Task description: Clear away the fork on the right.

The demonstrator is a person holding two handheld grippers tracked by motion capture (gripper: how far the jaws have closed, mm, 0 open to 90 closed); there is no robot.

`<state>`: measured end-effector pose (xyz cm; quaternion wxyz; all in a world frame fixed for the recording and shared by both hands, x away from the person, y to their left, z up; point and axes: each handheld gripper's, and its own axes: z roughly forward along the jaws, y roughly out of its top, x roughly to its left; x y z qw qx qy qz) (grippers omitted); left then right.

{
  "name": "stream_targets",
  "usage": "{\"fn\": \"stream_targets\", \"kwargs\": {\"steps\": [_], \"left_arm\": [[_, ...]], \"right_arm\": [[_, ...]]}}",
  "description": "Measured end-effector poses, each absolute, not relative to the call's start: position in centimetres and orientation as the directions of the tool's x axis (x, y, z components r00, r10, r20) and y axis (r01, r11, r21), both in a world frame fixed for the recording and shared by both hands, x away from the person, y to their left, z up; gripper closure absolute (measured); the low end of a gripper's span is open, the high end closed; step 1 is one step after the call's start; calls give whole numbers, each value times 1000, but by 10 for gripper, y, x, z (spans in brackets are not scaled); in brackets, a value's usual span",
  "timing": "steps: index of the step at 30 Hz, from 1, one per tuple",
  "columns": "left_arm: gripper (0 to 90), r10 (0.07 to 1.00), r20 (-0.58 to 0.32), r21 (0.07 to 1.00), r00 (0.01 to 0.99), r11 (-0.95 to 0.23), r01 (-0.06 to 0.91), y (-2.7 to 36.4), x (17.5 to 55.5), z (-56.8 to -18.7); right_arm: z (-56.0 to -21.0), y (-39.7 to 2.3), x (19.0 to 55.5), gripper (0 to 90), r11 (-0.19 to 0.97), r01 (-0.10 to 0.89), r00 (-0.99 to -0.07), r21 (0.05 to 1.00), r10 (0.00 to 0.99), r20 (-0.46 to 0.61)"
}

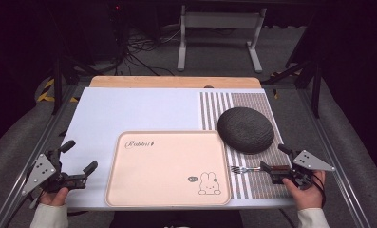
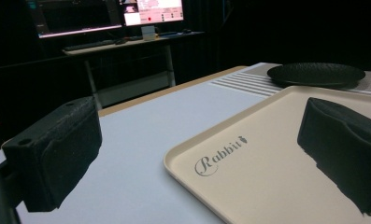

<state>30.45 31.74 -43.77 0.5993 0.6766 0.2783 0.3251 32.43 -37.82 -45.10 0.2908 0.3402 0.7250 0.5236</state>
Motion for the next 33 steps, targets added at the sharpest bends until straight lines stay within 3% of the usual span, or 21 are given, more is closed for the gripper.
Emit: {"fn": "stream_targets", "kwargs": {"steps": [21, 33], "left_arm": [[7, 767, 109, 991, 632, -132, -10, 318, 304, -437], [8, 769, 111, 990, 629, -137, -7, 318, 302, -437]], "right_arm": [[-448, -378, 325, 12, 211, 196, -604, 958, 795, -52], [-425, -363, 344, 16, 226, 224, -639, 948, 769, -33]]}}
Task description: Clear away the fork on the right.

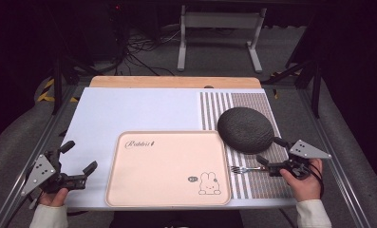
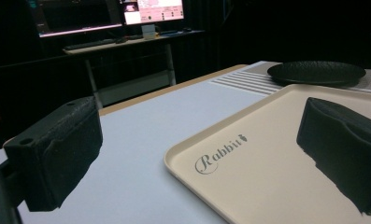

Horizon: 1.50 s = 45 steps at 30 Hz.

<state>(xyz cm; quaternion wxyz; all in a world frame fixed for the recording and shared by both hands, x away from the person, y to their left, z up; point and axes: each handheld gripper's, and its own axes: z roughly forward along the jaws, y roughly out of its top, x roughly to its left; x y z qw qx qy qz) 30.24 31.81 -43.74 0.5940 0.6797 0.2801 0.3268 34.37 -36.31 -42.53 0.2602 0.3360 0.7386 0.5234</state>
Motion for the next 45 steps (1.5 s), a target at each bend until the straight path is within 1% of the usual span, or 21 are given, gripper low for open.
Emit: {"fn": "stream_targets", "kwargs": {"steps": [8, 13, 18, 23, 26, 35, 41, 44, 45], "left_arm": [[9, 769, 112, 990, 629, -137, -9, 318, 302, -437], [10, 770, 113, 990, 628, -139, -7, 318, 302, -437], [9, 769, 114, 990, 629, -140, -8, 318, 302, -438], [10, 770, 113, 990, 628, -139, -8, 318, 302, -437], [10, 769, 113, 990, 629, -140, -7, 318, 302, -437], [11, 768, 114, 990, 630, -142, -6, 318, 302, -438], [12, 767, 119, 989, 631, -146, -10, 317, 302, -437], [12, 767, 117, 989, 631, -145, -7, 317, 302, -438], [12, 766, 119, 989, 632, -147, -7, 317, 302, -438]], "right_arm": [[-416, -353, 357, 14, 233, 214, -669, 949, 742, -31], [-414, -348, 364, 15, 242, 235, -660, 941, 750, -28], [-405, -345, 366, 19, 303, 264, -680, 916, 732, -47], [-391, -340, 371, 44, 457, 297, -738, 838, 667, -102], [-385, -337, 373, 59, 531, 300, -764, 793, 632, -134], [-373, -335, 379, 78, 672, 305, -812, 675, 554, -185], [-369, -330, 382, 94, 765, 287, -853, 577, 478, -209], [-369, -329, 384, 94, 794, 286, -864, 537, 456, -212], [-369, -329, 384, 94, 794, 286, -864, 537, 456, -212]]}}
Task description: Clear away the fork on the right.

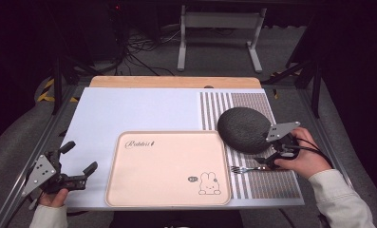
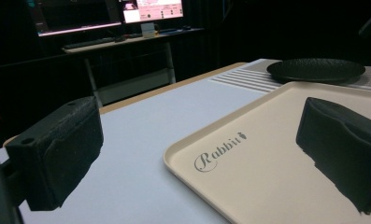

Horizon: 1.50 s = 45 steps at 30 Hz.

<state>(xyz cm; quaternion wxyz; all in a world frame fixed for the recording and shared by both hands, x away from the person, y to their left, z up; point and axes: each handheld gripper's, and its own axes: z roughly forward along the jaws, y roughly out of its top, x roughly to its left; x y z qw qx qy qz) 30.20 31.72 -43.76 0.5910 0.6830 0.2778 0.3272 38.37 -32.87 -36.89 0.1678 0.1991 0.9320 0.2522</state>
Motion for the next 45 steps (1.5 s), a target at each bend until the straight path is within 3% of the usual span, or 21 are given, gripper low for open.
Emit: {"fn": "stream_targets", "kwargs": {"steps": [15, 45], "left_arm": [[12, 765, 119, 989, 633, -149, -7, 317, 302, -438], [13, 764, 122, 988, 634, -153, -6, 316, 302, -438]], "right_arm": [[-376, -324, 390, 115, 874, 283, -917, 395, 367, -155], [-400, -322, 391, 159, 931, 300, -947, 207, 317, -50]]}}
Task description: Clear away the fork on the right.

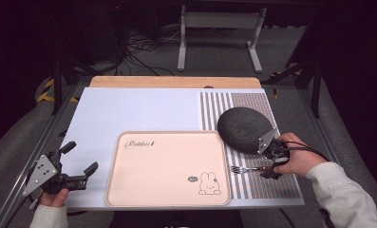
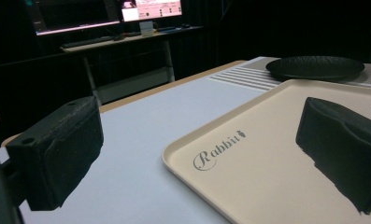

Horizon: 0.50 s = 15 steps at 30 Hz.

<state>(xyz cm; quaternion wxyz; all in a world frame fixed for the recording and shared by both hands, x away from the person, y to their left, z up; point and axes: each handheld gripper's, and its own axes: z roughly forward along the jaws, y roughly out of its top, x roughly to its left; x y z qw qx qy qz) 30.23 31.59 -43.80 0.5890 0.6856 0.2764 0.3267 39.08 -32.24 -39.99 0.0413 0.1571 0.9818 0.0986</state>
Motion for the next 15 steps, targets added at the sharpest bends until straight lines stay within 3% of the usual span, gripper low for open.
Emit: {"fn": "stream_targets", "kwargs": {"steps": [15], "left_arm": [[13, 757, 128, 987, 641, -162, -6, 315, 302, -438]], "right_arm": [[-409, -327, 391, 375, 936, 273, -958, 223, 287, -31]]}}
